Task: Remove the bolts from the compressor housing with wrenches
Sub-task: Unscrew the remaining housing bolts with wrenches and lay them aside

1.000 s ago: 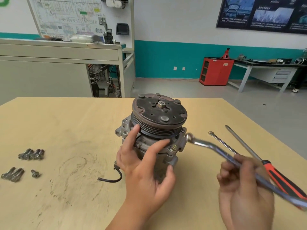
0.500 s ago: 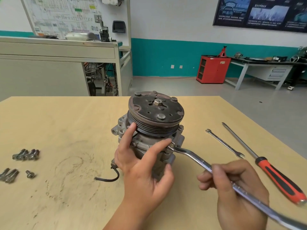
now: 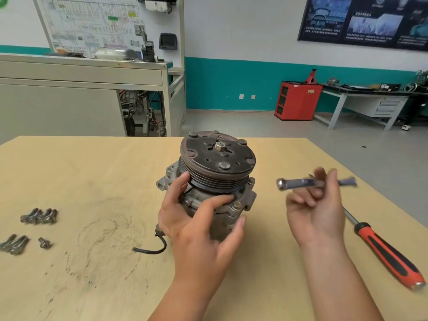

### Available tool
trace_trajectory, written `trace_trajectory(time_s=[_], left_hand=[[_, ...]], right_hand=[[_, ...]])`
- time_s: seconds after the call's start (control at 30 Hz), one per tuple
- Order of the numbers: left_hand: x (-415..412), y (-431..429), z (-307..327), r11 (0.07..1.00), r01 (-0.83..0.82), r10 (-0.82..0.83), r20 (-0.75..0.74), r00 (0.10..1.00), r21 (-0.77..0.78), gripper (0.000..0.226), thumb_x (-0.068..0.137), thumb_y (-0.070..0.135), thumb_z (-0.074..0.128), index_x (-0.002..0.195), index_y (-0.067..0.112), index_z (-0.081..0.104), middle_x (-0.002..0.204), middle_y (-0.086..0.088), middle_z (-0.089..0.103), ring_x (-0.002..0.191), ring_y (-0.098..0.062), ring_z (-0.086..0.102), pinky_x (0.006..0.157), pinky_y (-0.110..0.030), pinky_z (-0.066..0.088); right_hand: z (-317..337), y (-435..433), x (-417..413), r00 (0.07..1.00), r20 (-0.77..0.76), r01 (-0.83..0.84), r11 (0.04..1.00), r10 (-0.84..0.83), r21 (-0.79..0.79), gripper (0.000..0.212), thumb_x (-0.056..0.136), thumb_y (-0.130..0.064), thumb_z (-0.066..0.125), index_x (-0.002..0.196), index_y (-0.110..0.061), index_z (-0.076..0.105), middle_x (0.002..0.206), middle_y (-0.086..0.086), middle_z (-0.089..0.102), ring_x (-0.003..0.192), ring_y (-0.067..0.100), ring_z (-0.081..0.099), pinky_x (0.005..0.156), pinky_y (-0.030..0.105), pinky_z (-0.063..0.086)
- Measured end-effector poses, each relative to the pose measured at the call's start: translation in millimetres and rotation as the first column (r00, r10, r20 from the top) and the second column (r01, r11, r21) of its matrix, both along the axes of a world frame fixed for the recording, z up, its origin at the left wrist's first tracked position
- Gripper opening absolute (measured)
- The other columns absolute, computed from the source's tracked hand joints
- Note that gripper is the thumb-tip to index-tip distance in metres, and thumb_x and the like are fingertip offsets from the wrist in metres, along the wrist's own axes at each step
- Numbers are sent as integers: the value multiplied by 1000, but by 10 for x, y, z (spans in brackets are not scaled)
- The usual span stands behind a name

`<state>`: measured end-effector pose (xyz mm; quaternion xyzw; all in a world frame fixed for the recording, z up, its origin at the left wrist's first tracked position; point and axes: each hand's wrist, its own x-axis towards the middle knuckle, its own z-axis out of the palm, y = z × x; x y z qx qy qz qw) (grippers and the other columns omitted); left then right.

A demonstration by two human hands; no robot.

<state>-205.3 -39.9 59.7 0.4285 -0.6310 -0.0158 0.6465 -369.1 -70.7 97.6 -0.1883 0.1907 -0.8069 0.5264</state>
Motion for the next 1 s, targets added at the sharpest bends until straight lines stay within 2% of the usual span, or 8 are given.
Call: trace_trajectory(time_s=[0.1,0.23,0.33,0.53,0.6,0.77,0.9,1.0], left_hand=[[-34,5,37,999,-41,41,-30,999,19,23,73,45,65,87,28,73,136,9,26,133,-13,29,101,-67,29],[-86,56,89,999,-37,39,-89,995,21,14,76,43,63,86,35,67,135,2,30,130,-13,29,101,-68,29],[-110,100,176,999,-43,42,-103,994,-5,13,76,42,64,87,36,64,135,1,32,130,-19,32,106,-61,28],[360,186,125,972,38,-66,-115,991,-231,14,84,36,67,96,42,62,112,10,47,107,-10,50,93,-20,37],[819,220,-57,988,54,-73,-127,989,-148,18,87,39,66,102,43,60,100,15,58,92,-14,58,82,-21,43],[2380,438,-649,919,-280,276,53,960,277,22,74,43,66,95,48,60,93,19,66,83,-4,65,81,-30,53],[3118,507,-846,718,-497,389,311,867,488,62,71,-4,78,87,53,60,90,17,65,79,-5,64,72,-34,51],[3205,433,-829,610,-643,425,494,759,463,63,68,-1,82,74,54,53,86,8,66,78,-25,59,66,-39,46]], right_hand=[[-220,183,-218,957,-255,163,983,-138,81,34,95,-35,45,71,-24,66,55,-10,51,48,2,46,41,12,35],[-474,312,-345,711,-695,257,960,-107,115,25,96,-15,46,90,-23,69,82,-2,72,75,7,68,52,11,46],[-565,315,-368,582,-812,268,952,-41,145,26,98,-16,42,94,-21,67,92,2,74,84,11,70,58,11,49],[-676,413,-322,648,-759,239,964,-68,118,29,99,-14,36,96,-14,65,91,2,74,83,13,70,55,13,47],[-711,484,-314,701,-705,222,972,-106,75,32,99,-10,32,94,-13,63,86,2,74,79,12,70,52,12,45],[-619,521,-137,770,-627,159,987,-119,8,63,99,-4,18,75,-28,72,80,-11,73,76,2,69,48,9,42],[-541,374,185,749,-640,192,981,-172,-39,39,101,-13,23,80,-26,53,88,-16,72,94,-1,66,78,16,44],[-442,186,429,816,-553,204,979,-169,1,25,100,-22,35,78,-29,47,108,-7,68,111,8,60,93,29,39]])
